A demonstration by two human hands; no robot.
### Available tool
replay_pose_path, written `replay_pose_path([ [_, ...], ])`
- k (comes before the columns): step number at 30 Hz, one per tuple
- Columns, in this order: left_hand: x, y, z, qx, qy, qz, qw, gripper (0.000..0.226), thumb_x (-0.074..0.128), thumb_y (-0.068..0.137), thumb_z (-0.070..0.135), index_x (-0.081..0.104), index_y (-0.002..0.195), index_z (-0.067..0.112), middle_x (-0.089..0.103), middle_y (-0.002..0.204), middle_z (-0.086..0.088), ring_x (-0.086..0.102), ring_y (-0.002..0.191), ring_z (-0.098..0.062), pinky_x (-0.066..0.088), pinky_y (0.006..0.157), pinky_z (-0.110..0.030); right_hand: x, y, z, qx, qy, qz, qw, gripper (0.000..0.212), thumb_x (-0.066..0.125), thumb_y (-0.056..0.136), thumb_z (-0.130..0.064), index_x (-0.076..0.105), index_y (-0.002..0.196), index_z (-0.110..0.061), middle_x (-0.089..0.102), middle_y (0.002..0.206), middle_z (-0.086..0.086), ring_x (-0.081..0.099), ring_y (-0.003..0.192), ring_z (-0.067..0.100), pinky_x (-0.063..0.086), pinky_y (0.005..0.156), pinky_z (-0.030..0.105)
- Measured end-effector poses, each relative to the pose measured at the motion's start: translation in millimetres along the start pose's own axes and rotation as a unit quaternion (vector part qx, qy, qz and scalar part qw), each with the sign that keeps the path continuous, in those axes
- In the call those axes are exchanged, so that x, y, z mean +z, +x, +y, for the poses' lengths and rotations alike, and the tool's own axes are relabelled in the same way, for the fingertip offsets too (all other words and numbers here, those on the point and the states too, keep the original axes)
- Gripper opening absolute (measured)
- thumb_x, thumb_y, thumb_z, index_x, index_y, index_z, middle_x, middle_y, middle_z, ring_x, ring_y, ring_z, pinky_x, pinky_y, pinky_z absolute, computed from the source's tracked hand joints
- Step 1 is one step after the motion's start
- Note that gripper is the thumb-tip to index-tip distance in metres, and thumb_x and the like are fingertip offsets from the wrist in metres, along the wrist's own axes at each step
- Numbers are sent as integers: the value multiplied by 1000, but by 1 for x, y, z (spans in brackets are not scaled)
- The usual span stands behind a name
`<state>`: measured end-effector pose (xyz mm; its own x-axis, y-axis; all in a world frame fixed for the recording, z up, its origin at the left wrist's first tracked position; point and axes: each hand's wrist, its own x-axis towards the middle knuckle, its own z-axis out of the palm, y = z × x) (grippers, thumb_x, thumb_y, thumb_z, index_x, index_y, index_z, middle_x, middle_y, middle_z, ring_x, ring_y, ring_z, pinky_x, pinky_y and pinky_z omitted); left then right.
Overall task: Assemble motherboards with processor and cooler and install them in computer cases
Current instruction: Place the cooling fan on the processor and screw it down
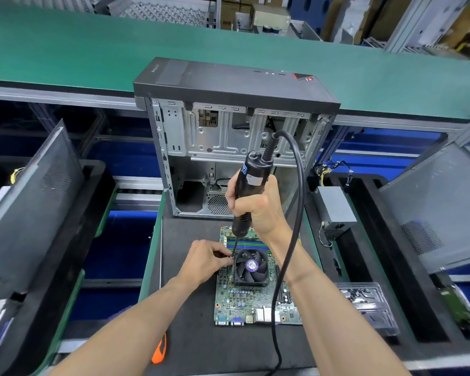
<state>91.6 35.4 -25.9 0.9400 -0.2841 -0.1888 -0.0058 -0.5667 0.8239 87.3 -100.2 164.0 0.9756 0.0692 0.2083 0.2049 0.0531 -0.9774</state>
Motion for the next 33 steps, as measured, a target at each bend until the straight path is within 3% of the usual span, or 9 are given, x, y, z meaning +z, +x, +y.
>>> replay_pose_path([
  [6, 0, 1, -2, 0, 0, -4, 1000, 13, 90, 72, 25, 81, 82, 25, 75, 78, 15, 68, 76, 2, 50, 75, -12, -1, -1, 1, 0, 0, 8, 1000, 25, 50, 47, 8, 56, 58, -13, 51, 57, 4, 44, 56, 18, 35, 51, 24],
  [10, 0, 2, -3, 5, 1, -3, 1000, 12, 90, 72, 24, 80, 78, 29, 74, 76, 17, 67, 74, 4, 45, 69, -5, 2, 0, 2, -3, -1, 10, 1000, 18, 50, 46, 9, 53, 63, 5, 43, 58, 19, 45, 56, 17, 39, 52, 21],
  [13, -5, -1, 0, 8, 15, -33, 999, 14, 86, 77, 23, 78, 84, 32, 73, 84, 18, 65, 78, 5, 51, 78, -12, 2, 0, 4, -4, -12, 9, 1000, 29, 51, 45, 7, 64, 70, -2, 52, 56, 8, 45, 57, 20, 38, 54, 27],
  [15, -7, -10, 1, 26, 27, -34, 999, 19, 81, 81, 17, 76, 94, 30, 70, 97, 20, 63, 87, 4, 49, 86, -15, 2, -1, 3, 2, -8, 5, 1000, 36, 51, 45, 6, 67, 76, -2, 53, 57, 10, 42, 57, 21, 35, 55, 31],
  [17, -7, -23, 2, 60, 31, -4, 998, 23, 75, 83, 10, 72, 96, 29, 63, 104, 20, 60, 87, 0, 45, 83, -11, 0, -2, 1, 5, 3, 8, 1000, 38, 50, 46, 7, 68, 79, 1, 54, 57, 11, 42, 56, 21, 36, 56, 31],
  [20, 1, -43, 0, 75, 20, -15, 997, 28, 71, 77, 2, 65, 85, 28, 60, 91, 13, 57, 70, -6, 46, 67, -15, -3, -6, -2, -1, 7, 23, 1000, 37, 50, 45, 8, 67, 78, 7, 55, 56, 11, 45, 55, 19, 39, 54, 28],
  [23, 9, -54, -1, 42, -1, -52, 998, 23, 75, 78, 6, 66, 81, 26, 65, 77, 8, 55, 62, 1, 49, 66, -19, -1, -11, -7, 3, 11, 34, 999, 34, 49, 44, 8, 66, 73, 6, 53, 55, 14, 42, 55, 21, 36, 53, 29],
  [29, 12, -49, 2, 33, -1, -35, 999, 22, 83, 79, 12, 68, 76, 28, 71, 79, 12, 61, 69, 5, 43, 67, -7, 2, -29, -10, -12, 37, 71, 997, 31, 47, 42, 9, 64, 65, -4, 51, 53, 12, 41, 53, 20, 31, 53, 25],
  [33, 12, -49, 1, 18, 5, -29, 999, 22, 83, 78, 14, 69, 72, 30, 72, 76, 14, 62, 69, 5, 43, 67, -7, 3, -41, -13, -30, 43, 87, 995, 30, 48, 42, 11, 62, 65, 0, 49, 54, 17, 42, 53, 21, 31, 53, 26],
])
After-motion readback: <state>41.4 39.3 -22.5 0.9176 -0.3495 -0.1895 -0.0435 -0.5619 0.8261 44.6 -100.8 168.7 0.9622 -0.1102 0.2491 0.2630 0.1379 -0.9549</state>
